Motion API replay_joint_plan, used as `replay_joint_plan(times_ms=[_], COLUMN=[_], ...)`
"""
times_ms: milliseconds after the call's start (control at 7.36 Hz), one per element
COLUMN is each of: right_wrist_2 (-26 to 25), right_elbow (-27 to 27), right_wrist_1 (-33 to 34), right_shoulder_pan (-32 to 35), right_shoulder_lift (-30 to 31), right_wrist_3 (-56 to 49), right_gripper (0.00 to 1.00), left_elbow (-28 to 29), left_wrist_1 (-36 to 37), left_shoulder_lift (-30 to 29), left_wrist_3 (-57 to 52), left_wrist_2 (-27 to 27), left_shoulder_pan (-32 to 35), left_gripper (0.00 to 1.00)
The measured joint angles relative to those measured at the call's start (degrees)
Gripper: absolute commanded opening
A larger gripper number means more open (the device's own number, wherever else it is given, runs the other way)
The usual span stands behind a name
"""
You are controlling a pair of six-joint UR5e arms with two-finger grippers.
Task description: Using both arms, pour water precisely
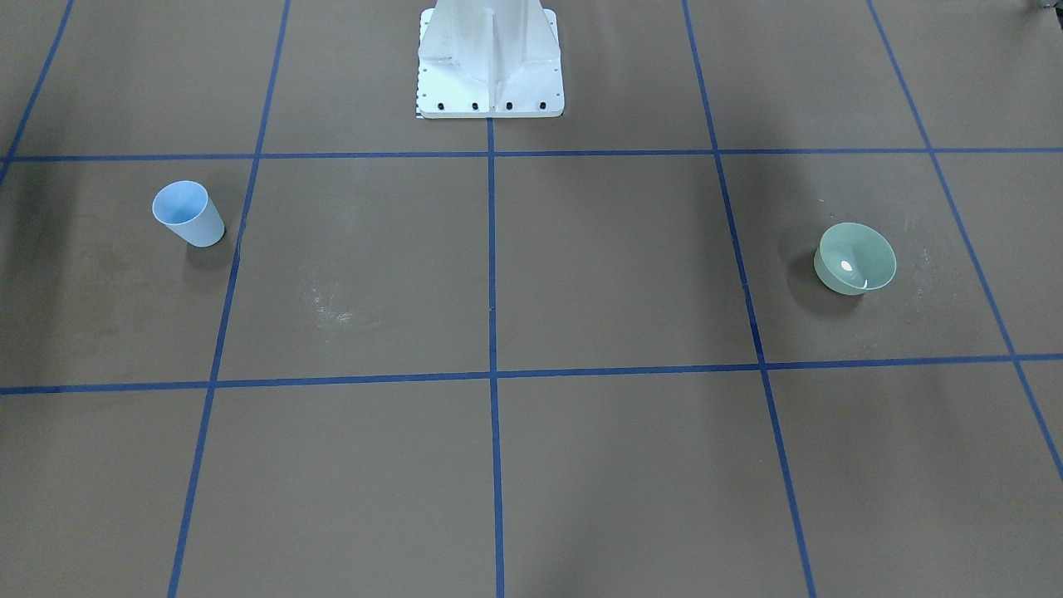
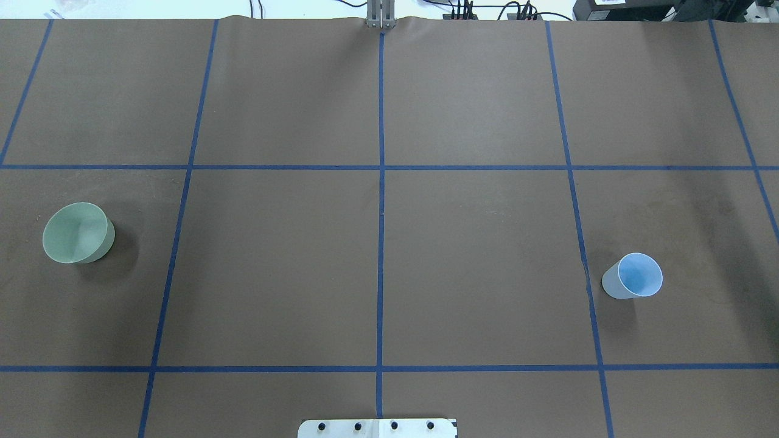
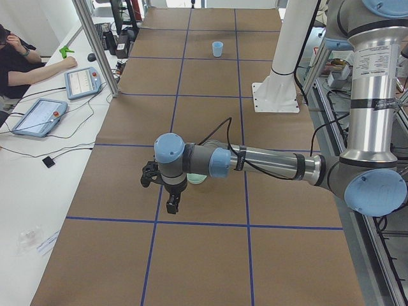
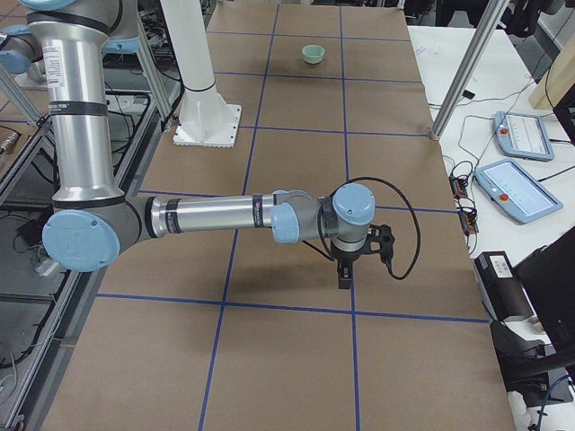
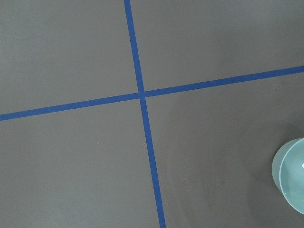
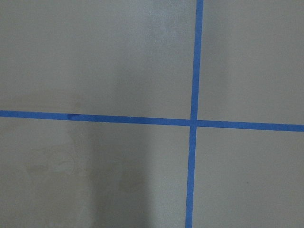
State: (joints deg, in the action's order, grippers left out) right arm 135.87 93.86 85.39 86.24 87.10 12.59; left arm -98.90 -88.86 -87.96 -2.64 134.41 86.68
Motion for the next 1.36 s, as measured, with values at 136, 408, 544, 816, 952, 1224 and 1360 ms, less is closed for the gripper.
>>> replay_joint_plan(times_ms=[136, 408, 544, 816, 952, 1224, 1360], right_wrist_2=[-0.5, -0.5, -0.2, 0.0, 0.0, -0.1, -0.1], right_elbow=[1.4, 2.6, 3.1, 4.1, 4.9, 5.9, 6.0], right_wrist_1=[0.2, 0.3, 0.4, 1.6, 3.7, 6.4, 7.1], right_shoulder_pan=[0.1, 0.4, 0.7, 1.0, 0.9, 0.7, 0.7], right_shoulder_lift=[0.2, 1.4, 2.0, 2.9, 2.9, 3.3, 3.5], right_wrist_3=[1.5, 1.9, 1.8, 1.7, 1.3, -1.7, -2.8], right_gripper=[1.00, 1.00, 1.00, 1.00, 1.00, 1.00, 1.00], left_elbow=[0.1, 0.1, 0.1, 0.0, -0.1, -0.1, 0.0], left_wrist_1=[0.0, 0.0, 0.0, 0.0, 0.0, 0.0, 0.0], left_shoulder_lift=[0.0, 0.1, 0.1, 0.1, 0.1, 0.1, 0.1], left_wrist_3=[0.0, 0.0, 0.0, 0.0, 0.0, 0.0, -0.1], left_wrist_2=[0.0, 0.0, 0.0, 0.0, 0.0, 0.0, 0.0], left_shoulder_pan=[0.0, 0.0, 0.0, 0.1, 0.1, 0.1, 0.1], left_gripper=[1.00, 1.00, 1.00, 1.00, 1.00, 1.00, 1.00])
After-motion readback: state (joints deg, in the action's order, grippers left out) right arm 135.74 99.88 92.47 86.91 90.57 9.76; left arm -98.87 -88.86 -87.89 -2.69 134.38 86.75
